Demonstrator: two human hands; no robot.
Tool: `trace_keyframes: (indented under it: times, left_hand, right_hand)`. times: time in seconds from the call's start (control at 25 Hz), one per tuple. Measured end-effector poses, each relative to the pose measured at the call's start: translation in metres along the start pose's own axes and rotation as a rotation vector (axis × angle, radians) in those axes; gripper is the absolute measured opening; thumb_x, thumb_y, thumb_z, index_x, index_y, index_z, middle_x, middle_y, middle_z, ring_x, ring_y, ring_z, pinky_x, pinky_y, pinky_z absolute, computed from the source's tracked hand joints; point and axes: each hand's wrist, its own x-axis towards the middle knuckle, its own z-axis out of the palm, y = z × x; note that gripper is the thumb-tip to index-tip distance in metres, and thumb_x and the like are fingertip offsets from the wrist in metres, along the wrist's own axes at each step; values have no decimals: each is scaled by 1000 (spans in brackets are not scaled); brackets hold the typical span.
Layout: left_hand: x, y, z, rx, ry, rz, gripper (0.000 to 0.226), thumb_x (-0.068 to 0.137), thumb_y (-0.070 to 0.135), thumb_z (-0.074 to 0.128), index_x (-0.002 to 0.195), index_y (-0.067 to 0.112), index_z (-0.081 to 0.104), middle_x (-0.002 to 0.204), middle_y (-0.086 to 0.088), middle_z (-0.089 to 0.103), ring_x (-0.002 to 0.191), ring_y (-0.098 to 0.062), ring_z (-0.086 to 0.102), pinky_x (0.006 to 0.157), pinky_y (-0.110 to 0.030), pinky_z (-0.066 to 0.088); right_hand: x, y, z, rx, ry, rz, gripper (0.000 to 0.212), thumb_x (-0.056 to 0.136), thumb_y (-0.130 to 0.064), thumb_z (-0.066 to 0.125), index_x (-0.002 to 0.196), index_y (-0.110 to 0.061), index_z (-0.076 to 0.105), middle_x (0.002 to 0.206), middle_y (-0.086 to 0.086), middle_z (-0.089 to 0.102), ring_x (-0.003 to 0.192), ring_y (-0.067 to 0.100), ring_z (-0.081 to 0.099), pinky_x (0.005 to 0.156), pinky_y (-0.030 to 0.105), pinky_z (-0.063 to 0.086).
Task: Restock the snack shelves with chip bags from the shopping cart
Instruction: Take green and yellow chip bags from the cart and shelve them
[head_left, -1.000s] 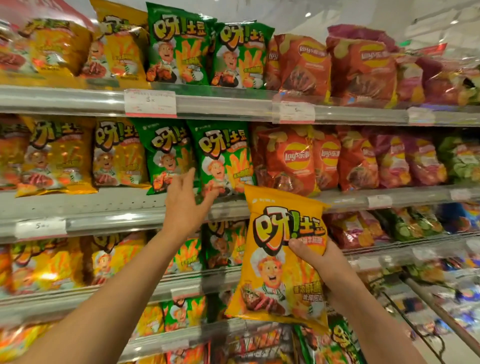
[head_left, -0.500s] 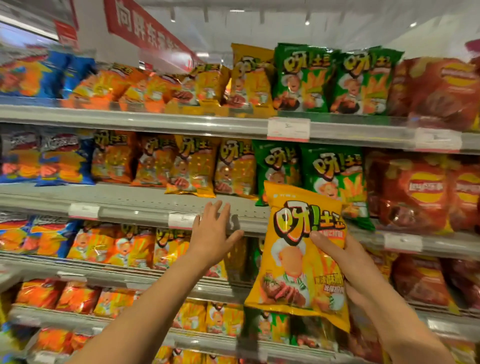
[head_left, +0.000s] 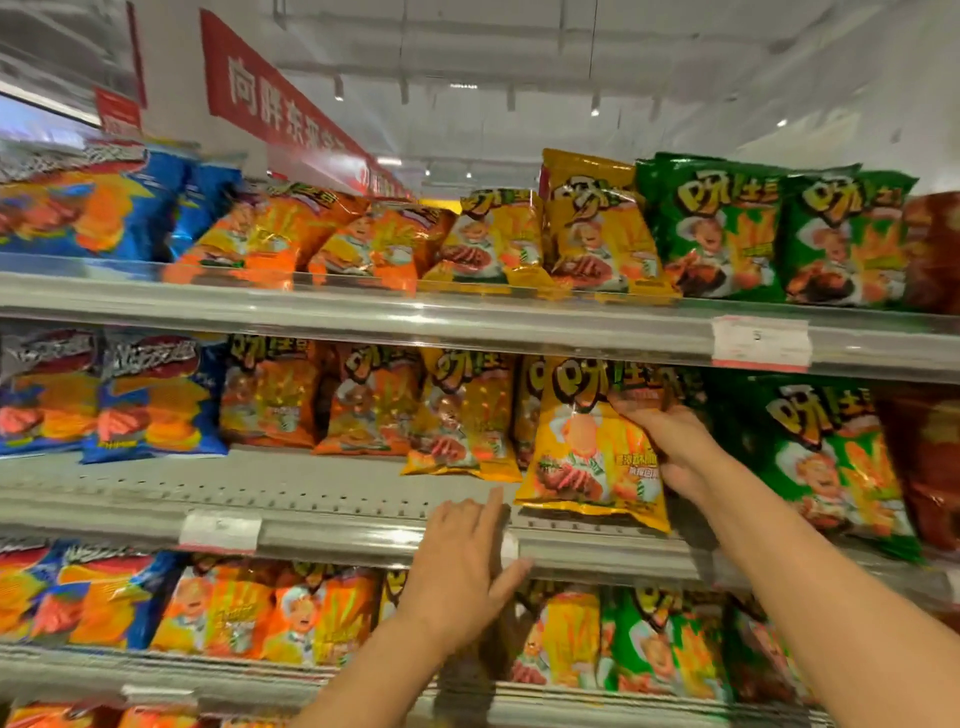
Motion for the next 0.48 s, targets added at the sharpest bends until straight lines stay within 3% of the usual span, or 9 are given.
trace_keyframes:
  times: [0.12, 0.24, 0.4, 0.48]
  left_hand:
    - [0, -1, 2, -2, 58, 41, 89, 93, 74, 12, 162, 18, 7, 143, -3, 45, 131, -25, 38, 119, -39, 21]
    - [-3, -6, 4, 15, 70, 100, 84, 95, 72, 8, 162, 22, 8, 150, -3, 42, 134, -25, 39, 119, -42, 22]
    - [-7, -2, 6, 32, 75, 101, 77, 98, 67, 16, 157, 20, 33, 144, -9, 54, 130, -30, 50, 115, -48, 34]
    - [-8, -3, 8, 33, 68, 107, 78, 97, 67, 13, 157, 20, 31, 147, -9, 51, 134, -31, 46, 117, -48, 30]
  right_hand:
    - [15, 12, 17, -54, 77, -2, 41, 78, -14, 84, 113, -5, 64, 85, 15, 77, 64, 22, 75, 61, 36, 62]
    - [18, 23, 17, -157, 14, 78, 37, 79, -15, 83, 110, -4, 68, 81, 14, 79, 66, 23, 76, 57, 35, 61]
    - [16, 25, 9, -210, -11, 117, 41, 76, -21, 86, 110, -7, 68, 85, 15, 79, 72, 25, 77, 58, 34, 61]
    - [12, 28, 10, -215, 20, 82, 39, 75, -24, 87, 107, -10, 68, 89, 15, 79, 76, 25, 78, 60, 34, 61]
